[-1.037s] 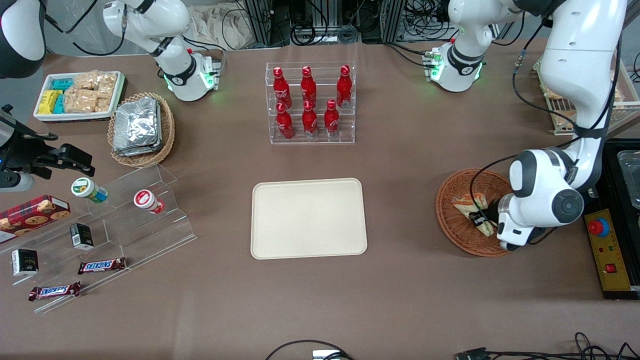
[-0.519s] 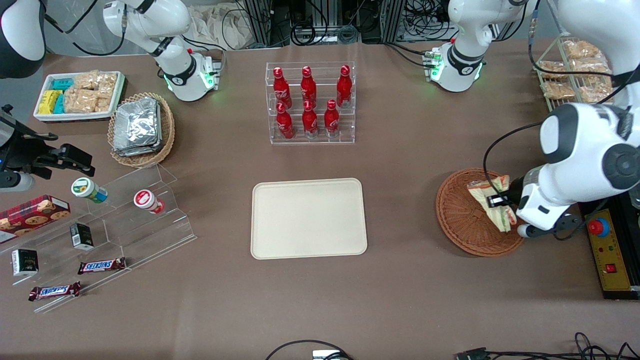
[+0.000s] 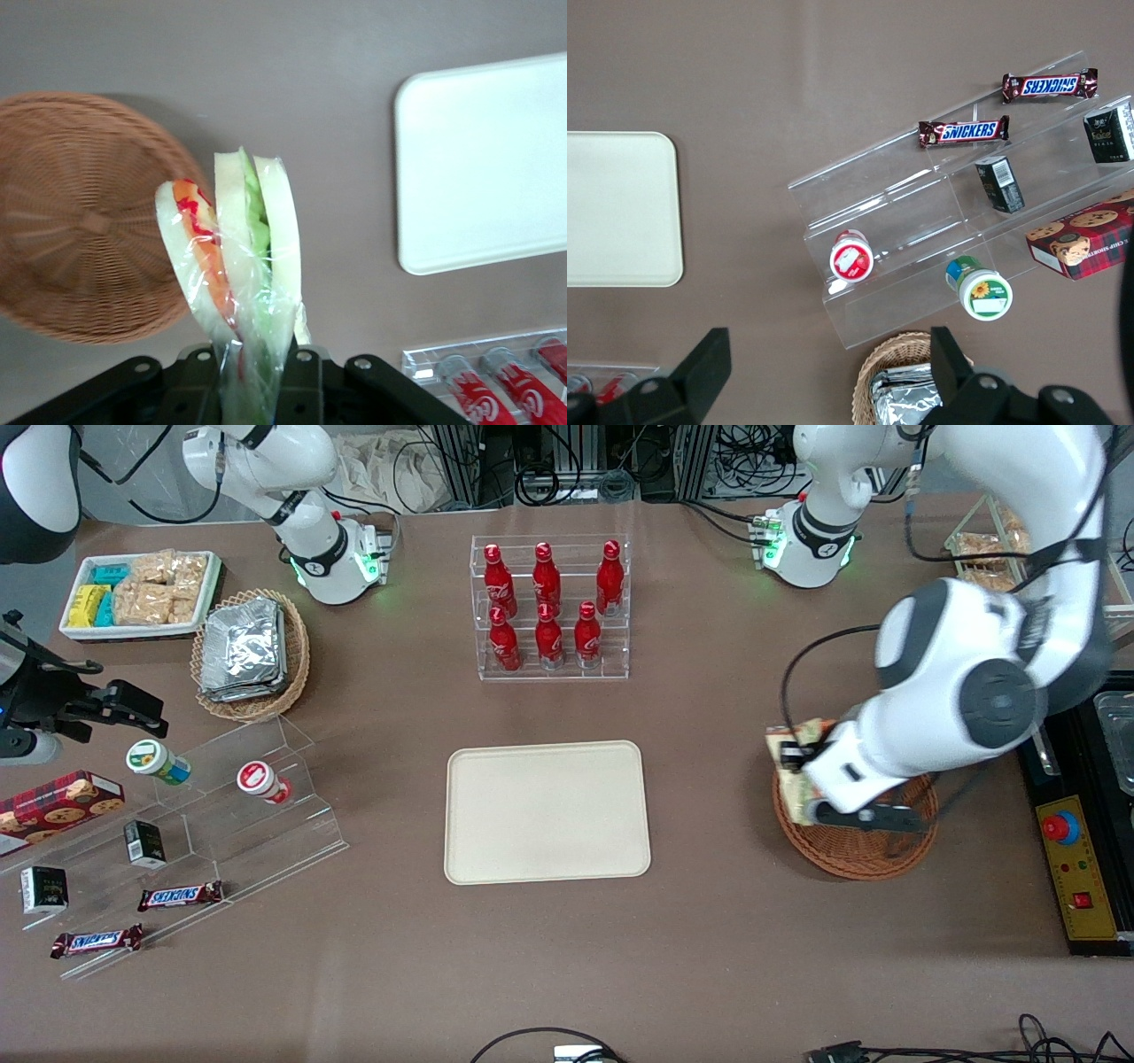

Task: Place sandwich from basket to tray
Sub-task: 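Close the left gripper on the sandwich and lift it, then carry the sandwich with the left gripper over the cream tray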

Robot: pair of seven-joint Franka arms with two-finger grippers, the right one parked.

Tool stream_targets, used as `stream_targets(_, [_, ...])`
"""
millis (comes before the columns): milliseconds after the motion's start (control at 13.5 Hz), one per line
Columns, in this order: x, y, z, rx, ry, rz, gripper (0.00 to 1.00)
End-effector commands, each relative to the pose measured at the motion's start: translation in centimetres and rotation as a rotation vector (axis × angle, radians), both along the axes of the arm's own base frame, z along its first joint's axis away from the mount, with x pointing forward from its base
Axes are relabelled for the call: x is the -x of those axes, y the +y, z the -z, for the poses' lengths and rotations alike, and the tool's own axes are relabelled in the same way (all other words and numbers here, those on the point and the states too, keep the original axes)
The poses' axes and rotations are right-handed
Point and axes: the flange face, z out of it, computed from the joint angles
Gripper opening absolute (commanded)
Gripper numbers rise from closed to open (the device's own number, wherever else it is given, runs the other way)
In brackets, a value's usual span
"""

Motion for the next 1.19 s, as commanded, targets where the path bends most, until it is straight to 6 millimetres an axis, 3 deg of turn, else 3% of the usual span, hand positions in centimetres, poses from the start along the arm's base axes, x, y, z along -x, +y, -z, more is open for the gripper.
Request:
stream_targets(0, [-1.4, -5.6, 2.3, 0.004, 0.021, 0.002, 0.00])
stream_targets(222, [-1.6, -11.4, 5.6, 0.020, 0.034, 0.019, 0.00])
stream_targets(519, [-0.5, -16.7, 12.8, 0.038, 0.043, 0.047, 0.00])
stream_targets(741, [0.5, -19.4, 18.4, 0.045, 0.060, 0.052, 0.00])
stream_targets(889, [0.4, -19.8, 21.2, 0.054, 0.055, 0.042, 0.00])
stream_targets(1111, [1.0, -20.3, 23.6, 0.042, 0.071, 0.057, 0.00])
